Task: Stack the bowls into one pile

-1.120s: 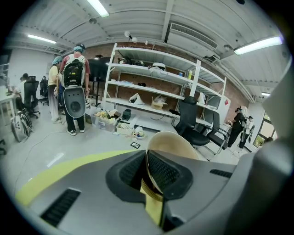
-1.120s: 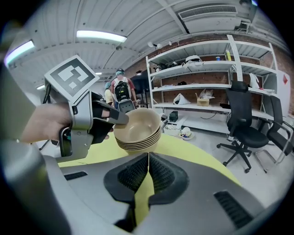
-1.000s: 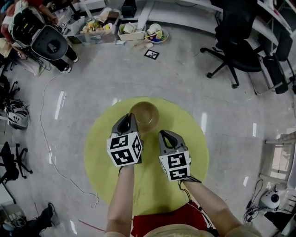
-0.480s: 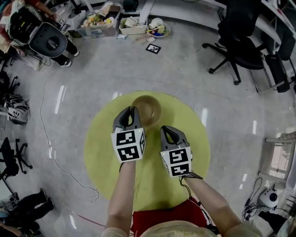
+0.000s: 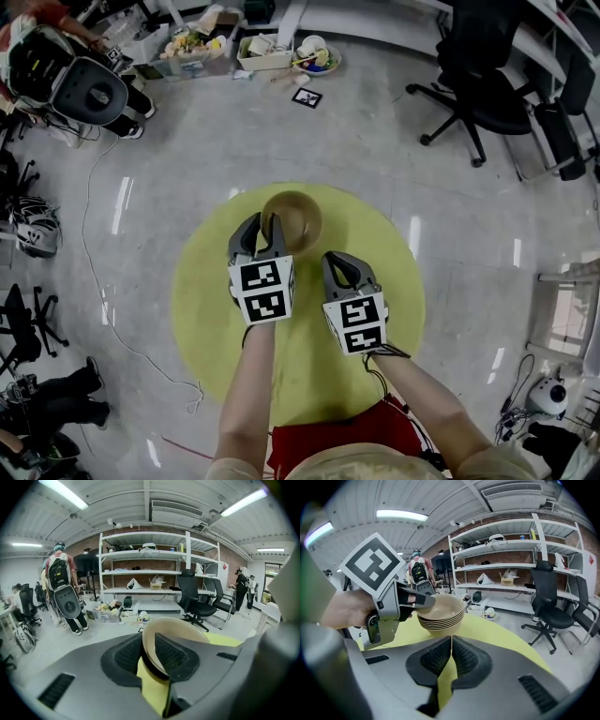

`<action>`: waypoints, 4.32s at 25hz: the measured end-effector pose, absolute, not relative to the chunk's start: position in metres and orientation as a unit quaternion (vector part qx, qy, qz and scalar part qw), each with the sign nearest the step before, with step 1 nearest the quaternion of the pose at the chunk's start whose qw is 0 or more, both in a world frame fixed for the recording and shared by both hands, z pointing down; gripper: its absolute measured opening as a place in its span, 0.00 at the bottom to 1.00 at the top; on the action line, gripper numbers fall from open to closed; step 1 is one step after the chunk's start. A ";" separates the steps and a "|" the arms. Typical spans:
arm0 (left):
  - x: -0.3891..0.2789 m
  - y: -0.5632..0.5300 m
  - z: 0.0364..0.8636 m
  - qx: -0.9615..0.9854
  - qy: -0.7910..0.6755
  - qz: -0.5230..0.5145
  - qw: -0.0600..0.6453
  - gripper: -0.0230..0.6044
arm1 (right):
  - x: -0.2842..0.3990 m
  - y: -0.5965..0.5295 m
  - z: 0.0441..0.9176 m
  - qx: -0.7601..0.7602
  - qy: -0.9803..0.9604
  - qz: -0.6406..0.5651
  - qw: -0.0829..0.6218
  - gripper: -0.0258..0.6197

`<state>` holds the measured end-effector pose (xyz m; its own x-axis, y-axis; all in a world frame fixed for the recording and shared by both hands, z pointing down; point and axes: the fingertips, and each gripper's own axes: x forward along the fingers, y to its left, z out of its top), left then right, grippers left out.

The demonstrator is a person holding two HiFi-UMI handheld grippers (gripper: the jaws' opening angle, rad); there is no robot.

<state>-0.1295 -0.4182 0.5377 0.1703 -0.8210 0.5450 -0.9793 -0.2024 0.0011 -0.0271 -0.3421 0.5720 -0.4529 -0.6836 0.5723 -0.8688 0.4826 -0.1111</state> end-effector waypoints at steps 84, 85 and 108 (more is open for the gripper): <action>-0.131 -0.200 0.392 0.771 -0.612 0.107 0.140 0.07 | 0.006 -0.182 0.418 0.515 -0.838 0.092 0.154 0.10; -0.131 -0.195 0.391 0.771 -0.612 0.107 0.141 0.07 | 0.006 -0.178 0.416 0.515 -0.838 0.091 0.154 0.10; -0.140 -0.096 0.360 0.779 -0.608 0.091 0.122 0.07 | 0.002 -0.095 0.371 0.503 -0.852 0.063 0.129 0.09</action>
